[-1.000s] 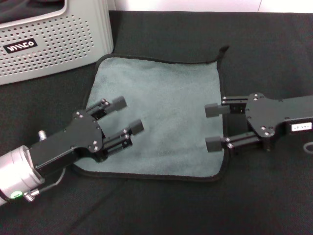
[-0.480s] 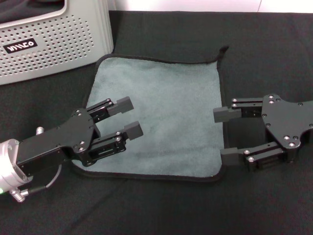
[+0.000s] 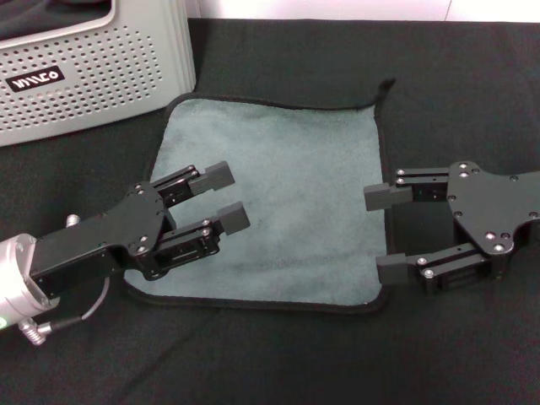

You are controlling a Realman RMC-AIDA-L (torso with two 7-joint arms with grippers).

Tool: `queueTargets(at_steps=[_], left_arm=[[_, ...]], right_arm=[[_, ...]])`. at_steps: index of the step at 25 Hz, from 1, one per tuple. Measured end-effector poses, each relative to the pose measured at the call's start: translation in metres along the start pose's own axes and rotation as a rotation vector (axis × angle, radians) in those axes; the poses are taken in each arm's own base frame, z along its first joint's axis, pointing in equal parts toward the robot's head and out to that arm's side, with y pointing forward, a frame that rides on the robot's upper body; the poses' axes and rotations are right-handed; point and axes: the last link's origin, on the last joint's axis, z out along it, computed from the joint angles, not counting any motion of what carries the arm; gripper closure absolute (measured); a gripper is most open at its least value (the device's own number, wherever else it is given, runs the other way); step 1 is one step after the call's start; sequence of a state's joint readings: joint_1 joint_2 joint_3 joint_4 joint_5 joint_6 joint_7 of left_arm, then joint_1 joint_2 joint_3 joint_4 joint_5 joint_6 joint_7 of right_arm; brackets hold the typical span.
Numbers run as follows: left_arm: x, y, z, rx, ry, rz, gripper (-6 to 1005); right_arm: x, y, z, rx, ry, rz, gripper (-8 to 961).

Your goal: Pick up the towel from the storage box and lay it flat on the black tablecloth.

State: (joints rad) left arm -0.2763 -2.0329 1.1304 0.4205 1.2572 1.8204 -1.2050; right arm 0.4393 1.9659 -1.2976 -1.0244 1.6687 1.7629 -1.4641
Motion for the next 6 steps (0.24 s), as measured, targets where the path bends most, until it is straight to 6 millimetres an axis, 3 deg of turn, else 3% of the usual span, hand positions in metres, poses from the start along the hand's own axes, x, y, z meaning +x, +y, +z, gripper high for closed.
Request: queueTargets(at_steps=[6], left_arm=[[0.0003, -0.0004, 0.0, -0.005, -0.008, -0.025, 266]], right_arm=[[0.0005, 0.0001, 0.0017, -0.002, -0.002, 0.003, 89]])
